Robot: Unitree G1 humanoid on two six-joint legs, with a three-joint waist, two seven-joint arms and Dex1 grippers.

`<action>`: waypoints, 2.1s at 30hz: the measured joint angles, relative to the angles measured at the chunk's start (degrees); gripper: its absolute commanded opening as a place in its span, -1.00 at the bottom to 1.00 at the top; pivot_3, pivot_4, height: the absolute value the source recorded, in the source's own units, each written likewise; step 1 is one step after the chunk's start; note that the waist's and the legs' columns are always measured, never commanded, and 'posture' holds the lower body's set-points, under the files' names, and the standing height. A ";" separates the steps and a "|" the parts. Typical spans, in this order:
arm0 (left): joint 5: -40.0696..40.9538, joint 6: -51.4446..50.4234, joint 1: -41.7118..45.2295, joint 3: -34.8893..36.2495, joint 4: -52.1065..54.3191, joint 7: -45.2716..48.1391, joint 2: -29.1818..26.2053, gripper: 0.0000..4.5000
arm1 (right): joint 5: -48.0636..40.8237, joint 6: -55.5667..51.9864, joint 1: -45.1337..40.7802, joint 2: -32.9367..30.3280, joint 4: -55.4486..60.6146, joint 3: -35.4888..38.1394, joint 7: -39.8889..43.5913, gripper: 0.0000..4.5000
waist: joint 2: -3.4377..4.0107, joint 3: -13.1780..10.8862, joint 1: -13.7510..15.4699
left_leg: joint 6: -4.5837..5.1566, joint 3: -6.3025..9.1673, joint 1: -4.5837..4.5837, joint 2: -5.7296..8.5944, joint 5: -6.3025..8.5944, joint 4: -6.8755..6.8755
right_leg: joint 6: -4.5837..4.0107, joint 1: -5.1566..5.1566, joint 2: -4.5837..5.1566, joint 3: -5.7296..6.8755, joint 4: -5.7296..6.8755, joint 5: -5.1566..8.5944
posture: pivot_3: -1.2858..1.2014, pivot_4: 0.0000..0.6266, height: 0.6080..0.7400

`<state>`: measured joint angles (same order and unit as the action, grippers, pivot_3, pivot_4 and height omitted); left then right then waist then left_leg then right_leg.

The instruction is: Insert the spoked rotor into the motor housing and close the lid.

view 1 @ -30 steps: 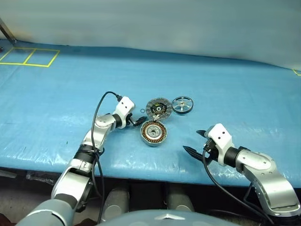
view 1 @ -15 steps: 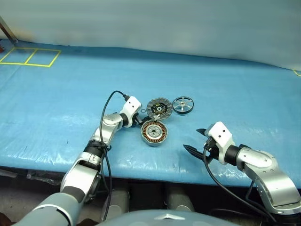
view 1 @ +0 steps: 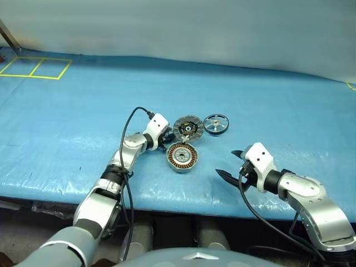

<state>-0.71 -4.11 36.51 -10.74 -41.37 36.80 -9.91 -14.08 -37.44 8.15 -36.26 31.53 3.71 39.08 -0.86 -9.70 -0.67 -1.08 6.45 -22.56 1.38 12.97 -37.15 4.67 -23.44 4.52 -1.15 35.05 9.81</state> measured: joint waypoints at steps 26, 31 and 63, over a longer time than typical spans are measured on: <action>20.62 -17.08 -17.90 7.73 44.97 13.43 -12.46 -0.71 | -5.45 7.74 -0.03 3.12 -6.87 -1.06 4.08 1.00 | 0.05 0.00 -0.07 | 0.00 -0.01 -0.05 -0.02 0.00 0.08 | -0.13 -0.11 0.00 -0.01 0.00 0.07 | 0.03 -0.52 1.00; 22.03 -19.49 -18.11 4.38 44.98 19.63 -15.54 -0.71 | -6.70 11.98 0.77 5.38 -9.33 -1.20 5.58 1.00 | 0.06 -0.01 -0.10 | 0.00 -0.04 -0.06 -0.03 0.00 0.06 | -0.13 -0.10 0.00 -0.03 -0.01 0.07 | 0.03 -0.52 1.00; 12.01 -12.54 -9.61 -6.78 26.71 24.18 -9.28 -0.71 | -5.49 17.40 3.88 8.04 -11.09 -5.12 2.08 1.00 | 0.06 -0.01 -0.03 | 0.01 -0.02 -0.06 -0.03 0.00 0.06 | -0.14 -0.12 -0.01 -0.03 0.01 0.08 | 0.03 -0.52 1.00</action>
<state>11.30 -16.65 26.90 -17.51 -14.66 60.99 -19.19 -19.56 -20.04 12.03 -28.23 20.44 -1.41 41.16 -0.79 -9.71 -0.70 -1.07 6.43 -22.63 1.34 12.97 -37.09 4.53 -23.55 4.51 -1.17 35.05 9.89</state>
